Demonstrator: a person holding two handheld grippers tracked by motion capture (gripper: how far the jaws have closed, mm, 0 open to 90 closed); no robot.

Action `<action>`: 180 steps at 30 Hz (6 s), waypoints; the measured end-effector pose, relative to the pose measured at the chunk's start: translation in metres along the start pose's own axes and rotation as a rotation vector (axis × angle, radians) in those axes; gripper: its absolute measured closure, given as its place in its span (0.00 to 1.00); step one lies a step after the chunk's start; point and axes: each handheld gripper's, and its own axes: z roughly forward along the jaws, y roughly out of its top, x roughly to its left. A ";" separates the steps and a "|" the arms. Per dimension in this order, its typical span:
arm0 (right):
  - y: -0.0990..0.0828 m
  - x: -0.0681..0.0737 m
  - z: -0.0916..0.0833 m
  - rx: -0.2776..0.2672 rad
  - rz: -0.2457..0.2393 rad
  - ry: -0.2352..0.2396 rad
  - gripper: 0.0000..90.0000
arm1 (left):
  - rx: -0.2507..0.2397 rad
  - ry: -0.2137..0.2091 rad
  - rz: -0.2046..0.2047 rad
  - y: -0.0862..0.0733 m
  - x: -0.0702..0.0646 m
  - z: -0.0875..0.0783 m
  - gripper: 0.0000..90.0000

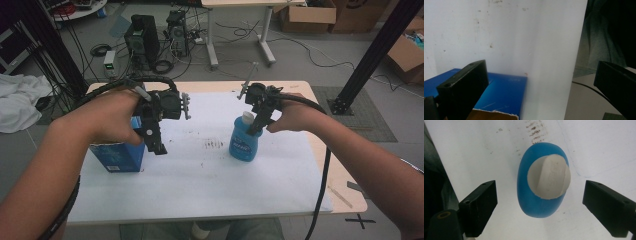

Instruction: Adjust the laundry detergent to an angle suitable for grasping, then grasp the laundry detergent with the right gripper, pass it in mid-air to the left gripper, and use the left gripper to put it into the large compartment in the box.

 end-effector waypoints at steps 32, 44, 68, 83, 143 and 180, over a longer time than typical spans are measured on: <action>-0.012 0.012 -0.012 0.037 -0.135 -0.045 0.00 | -0.009 -0.013 0.008 0.000 0.003 0.007 0.00; -0.028 0.003 -0.032 0.110 -0.158 -0.024 0.00 | 0.002 -0.016 0.009 0.001 0.005 0.008 0.00; -0.047 0.006 -0.050 0.165 -0.213 0.021 0.00 | 0.029 -0.019 -0.008 0.010 0.014 0.001 0.00; -0.048 0.003 -0.052 0.156 -0.195 0.008 0.00 | 0.017 -0.015 0.007 0.011 0.015 0.003 0.00; -0.033 0.000 -0.047 0.164 -0.155 -0.017 0.00 | 0.012 -0.007 0.013 0.003 0.009 -0.001 0.00; -0.145 -0.004 -0.027 -0.465 0.054 -0.077 0.00 | -0.014 0.004 0.028 0.000 0.005 -0.003 0.00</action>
